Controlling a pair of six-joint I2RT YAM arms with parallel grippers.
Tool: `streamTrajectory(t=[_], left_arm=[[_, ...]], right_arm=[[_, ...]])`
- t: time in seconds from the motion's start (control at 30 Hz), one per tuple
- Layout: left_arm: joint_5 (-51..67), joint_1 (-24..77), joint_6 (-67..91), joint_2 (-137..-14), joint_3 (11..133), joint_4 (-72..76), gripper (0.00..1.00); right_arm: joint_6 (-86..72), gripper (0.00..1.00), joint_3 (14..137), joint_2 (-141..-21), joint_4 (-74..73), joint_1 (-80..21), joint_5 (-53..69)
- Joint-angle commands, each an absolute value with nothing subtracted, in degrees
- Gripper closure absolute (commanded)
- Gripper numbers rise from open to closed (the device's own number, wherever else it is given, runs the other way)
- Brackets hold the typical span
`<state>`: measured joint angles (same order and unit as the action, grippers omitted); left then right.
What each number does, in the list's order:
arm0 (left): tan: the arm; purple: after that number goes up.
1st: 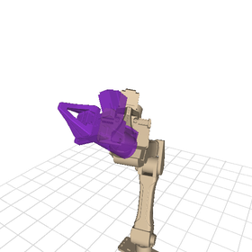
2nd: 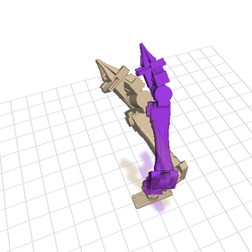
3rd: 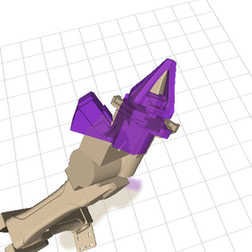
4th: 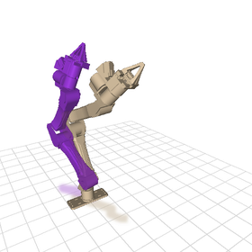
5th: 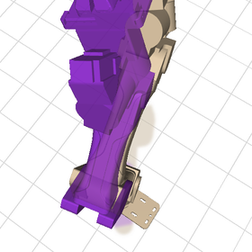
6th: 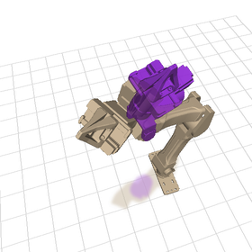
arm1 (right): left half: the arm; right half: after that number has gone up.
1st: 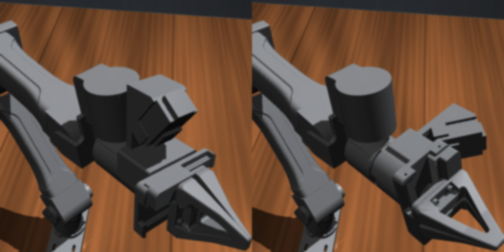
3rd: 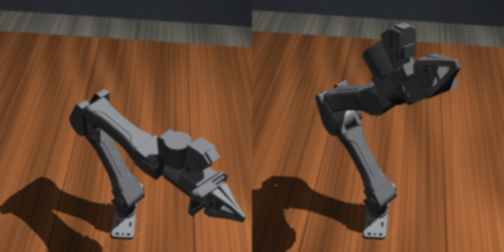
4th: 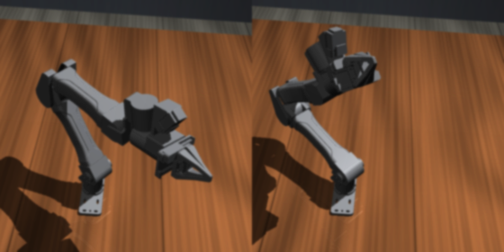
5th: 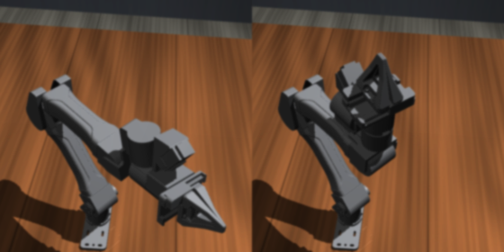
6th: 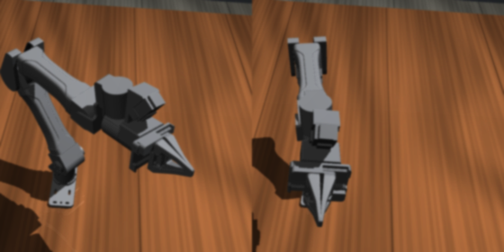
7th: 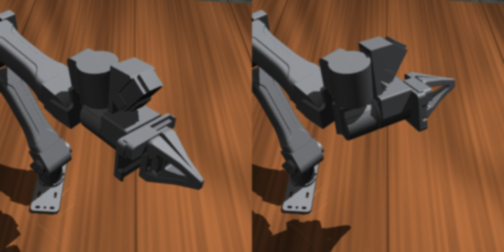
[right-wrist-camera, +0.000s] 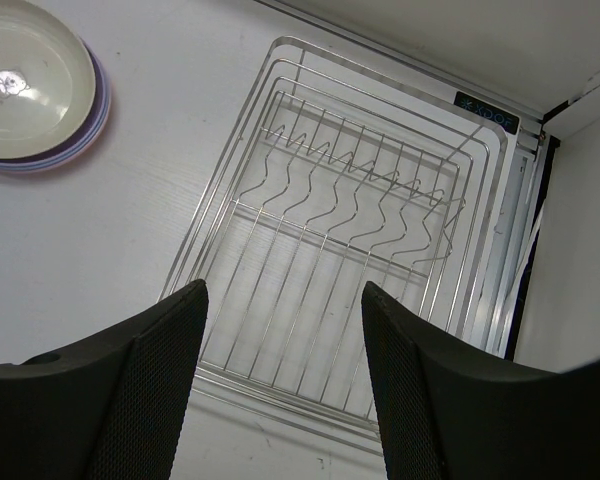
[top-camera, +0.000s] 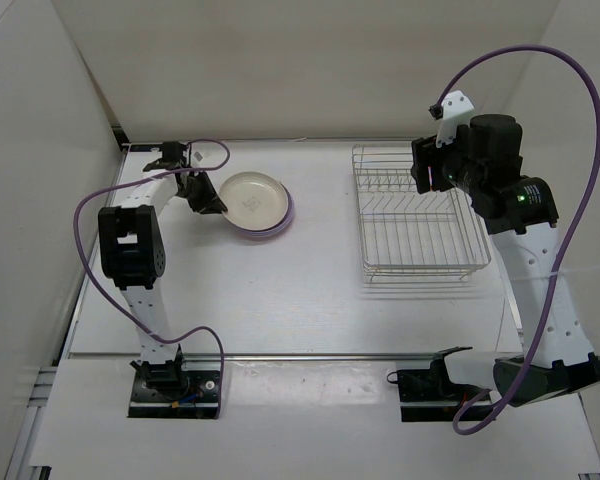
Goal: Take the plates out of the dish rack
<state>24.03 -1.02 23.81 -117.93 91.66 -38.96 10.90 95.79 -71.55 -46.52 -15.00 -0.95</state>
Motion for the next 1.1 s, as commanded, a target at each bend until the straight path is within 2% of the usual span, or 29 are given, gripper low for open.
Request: streamTrajectory(t=[0.0,0.1,0.13,0.2,0.3,0.37,0.43,0.67,0.8,0.87,0.93,0.97,1.07], left_arm=[[26.1,-1.1,23.8,-117.9,92.4,-38.4,0.74],[26.1,-1.1,23.8,-117.9,92.4,-38.4,0.71],[26.1,-1.1,23.8,-117.9,92.4,-38.4,0.65],[26.1,-1.1,23.8,-117.9,92.4,-38.4,0.63],[26.1,-1.1,23.3,-117.4,91.8,-38.4,0.63],[26.1,-1.1,23.3,-117.4,91.2,-37.8,0.69],[26.1,-1.1,23.3,-117.4,91.2,-37.8,0.7],[26.1,-1.1,23.3,-116.9,90.2,-37.3,0.69],[26.1,-1.1,22.2,-114.2,90.2,-37.3,0.55],[26.1,-1.1,22.1,-112.9,89.7,-37.3,0.49],[26.1,-1.1,21.5,-111.4,89.6,-37.3,0.49],[26.1,-1.1,21.5,-111.4,89.6,-37.8,0.49],[26.1,-1.1,20.4,-109.0,91.8,-39.2,0.48]], right_arm=[[10.5,0.33,96.9,-70.3,-44.8,-14.9,-0.9],[10.5,0.33,96.9,-70.3,-44.8,-14.9,-0.9],[10.5,0.33,96.9,-70.3,-44.8,-14.9,-0.9],[10.5,0.33,96.9,-69.8,-44.8,-14.9,-0.9],[10.5,0.33,96.9,-69.8,-44.8,-14.9,-0.9],[10.5,0.33,96.9,-69.8,-44.8,-14.9,-0.9],[10.5,0.33,96.9,-69.3,-44.8,-14.9,-0.4],[10.5,0.33,96.4,-69.3,-44.8,-14.9,-0.4],[10.5,0.19,93.4,-69.3,-43.6,-14.9,-2.9],[10.5,0.16,92.8,-69.3,-43.6,-14.9,-3.5],[10.5,0.14,92.8,-69.8,-43.6,-14.9,-4.0],[10.5,0.07,92.8,-69.8,-43.6,-14.9,-4.0],[11.2,0.0,92.8,-71.1,-43.1,-14.2,-4.7]])
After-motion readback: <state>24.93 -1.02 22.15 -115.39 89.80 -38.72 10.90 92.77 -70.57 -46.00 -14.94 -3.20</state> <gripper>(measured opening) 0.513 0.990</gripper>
